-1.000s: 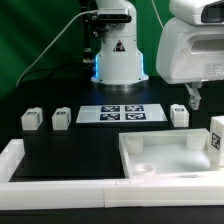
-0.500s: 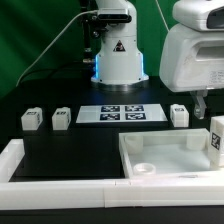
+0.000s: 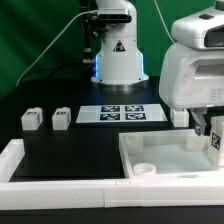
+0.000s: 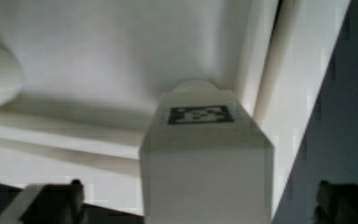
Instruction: Assemble one leg
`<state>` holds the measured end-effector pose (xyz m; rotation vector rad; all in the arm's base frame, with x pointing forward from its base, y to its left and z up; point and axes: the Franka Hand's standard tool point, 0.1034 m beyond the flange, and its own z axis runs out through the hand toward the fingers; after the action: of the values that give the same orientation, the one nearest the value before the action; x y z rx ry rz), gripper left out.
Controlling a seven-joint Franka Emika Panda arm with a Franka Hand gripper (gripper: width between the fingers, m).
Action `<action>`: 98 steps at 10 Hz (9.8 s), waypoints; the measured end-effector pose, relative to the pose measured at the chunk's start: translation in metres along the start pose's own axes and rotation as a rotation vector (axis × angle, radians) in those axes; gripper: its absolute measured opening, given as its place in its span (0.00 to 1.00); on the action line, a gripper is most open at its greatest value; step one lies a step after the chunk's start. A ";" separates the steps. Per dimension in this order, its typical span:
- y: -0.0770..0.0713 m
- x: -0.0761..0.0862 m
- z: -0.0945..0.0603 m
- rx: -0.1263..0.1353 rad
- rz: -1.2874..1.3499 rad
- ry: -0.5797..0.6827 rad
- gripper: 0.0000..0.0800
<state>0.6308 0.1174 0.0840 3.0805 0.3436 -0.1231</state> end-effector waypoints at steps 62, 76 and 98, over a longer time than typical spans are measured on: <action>-0.009 0.002 0.014 0.280 1.873 0.046 0.37; -0.009 0.007 0.009 0.072 0.465 0.139 0.78; -0.005 -0.002 0.017 0.196 0.863 0.117 0.81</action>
Offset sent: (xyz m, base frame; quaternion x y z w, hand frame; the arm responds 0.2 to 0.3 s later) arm 0.0000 0.0000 0.0000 0.0000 0.0000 0.0000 1.0000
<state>0.6264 0.1212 0.0672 3.1028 -1.0405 0.0595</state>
